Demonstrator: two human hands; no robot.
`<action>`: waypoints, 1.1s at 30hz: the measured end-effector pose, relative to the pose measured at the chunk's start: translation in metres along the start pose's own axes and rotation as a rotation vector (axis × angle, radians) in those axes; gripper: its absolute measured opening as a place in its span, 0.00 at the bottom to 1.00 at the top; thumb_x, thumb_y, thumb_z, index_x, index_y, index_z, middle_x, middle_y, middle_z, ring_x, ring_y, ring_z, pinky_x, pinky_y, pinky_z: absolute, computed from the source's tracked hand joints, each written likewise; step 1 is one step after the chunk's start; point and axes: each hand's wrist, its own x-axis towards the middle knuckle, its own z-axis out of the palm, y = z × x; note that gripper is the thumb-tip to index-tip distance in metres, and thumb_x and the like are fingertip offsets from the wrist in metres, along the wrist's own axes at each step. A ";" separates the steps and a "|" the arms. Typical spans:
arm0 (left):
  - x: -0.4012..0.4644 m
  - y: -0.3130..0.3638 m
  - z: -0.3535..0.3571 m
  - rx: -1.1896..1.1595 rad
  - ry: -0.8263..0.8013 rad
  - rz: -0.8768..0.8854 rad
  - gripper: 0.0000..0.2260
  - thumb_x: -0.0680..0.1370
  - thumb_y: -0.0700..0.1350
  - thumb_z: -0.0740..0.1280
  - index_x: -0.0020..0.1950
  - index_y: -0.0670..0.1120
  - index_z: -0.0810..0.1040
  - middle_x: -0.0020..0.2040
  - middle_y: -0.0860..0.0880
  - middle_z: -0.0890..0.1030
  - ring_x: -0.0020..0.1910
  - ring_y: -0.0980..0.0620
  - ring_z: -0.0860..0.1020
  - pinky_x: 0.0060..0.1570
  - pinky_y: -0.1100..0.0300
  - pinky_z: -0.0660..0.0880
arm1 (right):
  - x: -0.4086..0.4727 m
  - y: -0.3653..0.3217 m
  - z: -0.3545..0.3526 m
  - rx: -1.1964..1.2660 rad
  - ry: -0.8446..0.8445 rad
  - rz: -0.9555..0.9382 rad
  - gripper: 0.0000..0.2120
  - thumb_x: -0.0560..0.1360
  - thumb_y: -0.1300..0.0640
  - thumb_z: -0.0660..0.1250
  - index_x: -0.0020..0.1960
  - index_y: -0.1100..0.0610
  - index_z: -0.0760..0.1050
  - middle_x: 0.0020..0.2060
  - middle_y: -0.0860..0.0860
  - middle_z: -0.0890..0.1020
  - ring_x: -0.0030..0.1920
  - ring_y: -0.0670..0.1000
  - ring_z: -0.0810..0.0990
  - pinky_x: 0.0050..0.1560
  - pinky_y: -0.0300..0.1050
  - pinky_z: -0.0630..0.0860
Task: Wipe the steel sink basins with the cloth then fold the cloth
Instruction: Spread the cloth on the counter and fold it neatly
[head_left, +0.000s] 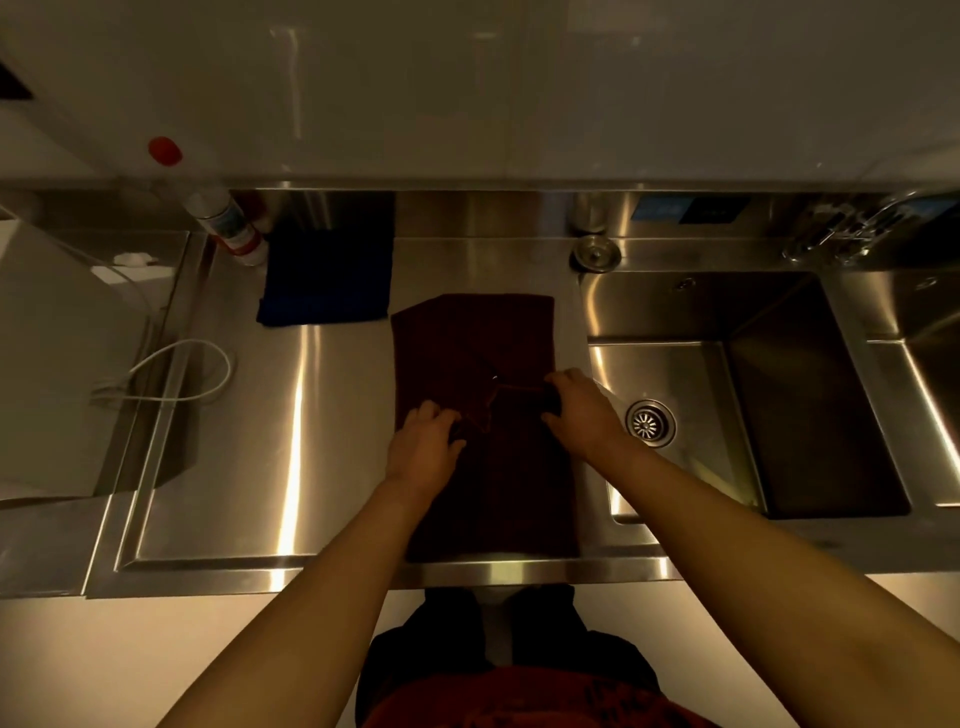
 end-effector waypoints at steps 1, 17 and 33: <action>0.000 -0.002 0.002 -0.009 0.016 0.006 0.15 0.82 0.46 0.68 0.68 0.46 0.78 0.64 0.45 0.76 0.62 0.44 0.74 0.54 0.50 0.77 | 0.002 0.001 0.001 -0.017 -0.028 0.011 0.29 0.75 0.57 0.72 0.73 0.55 0.69 0.66 0.56 0.73 0.65 0.59 0.74 0.64 0.58 0.74; -0.021 -0.023 -0.034 -0.604 0.271 -0.196 0.01 0.83 0.42 0.65 0.55 0.47 0.75 0.51 0.50 0.82 0.49 0.51 0.81 0.48 0.54 0.77 | -0.025 -0.018 0.014 0.211 0.003 -0.120 0.07 0.76 0.62 0.67 0.53 0.58 0.80 0.73 0.50 0.72 0.68 0.53 0.75 0.63 0.40 0.69; 0.080 -0.041 -0.046 -0.375 0.221 -0.126 0.03 0.80 0.38 0.64 0.48 0.44 0.76 0.49 0.47 0.79 0.48 0.47 0.78 0.50 0.45 0.79 | 0.069 -0.027 -0.003 -0.019 0.062 -0.061 0.07 0.77 0.64 0.65 0.52 0.58 0.80 0.78 0.54 0.66 0.68 0.61 0.76 0.65 0.52 0.75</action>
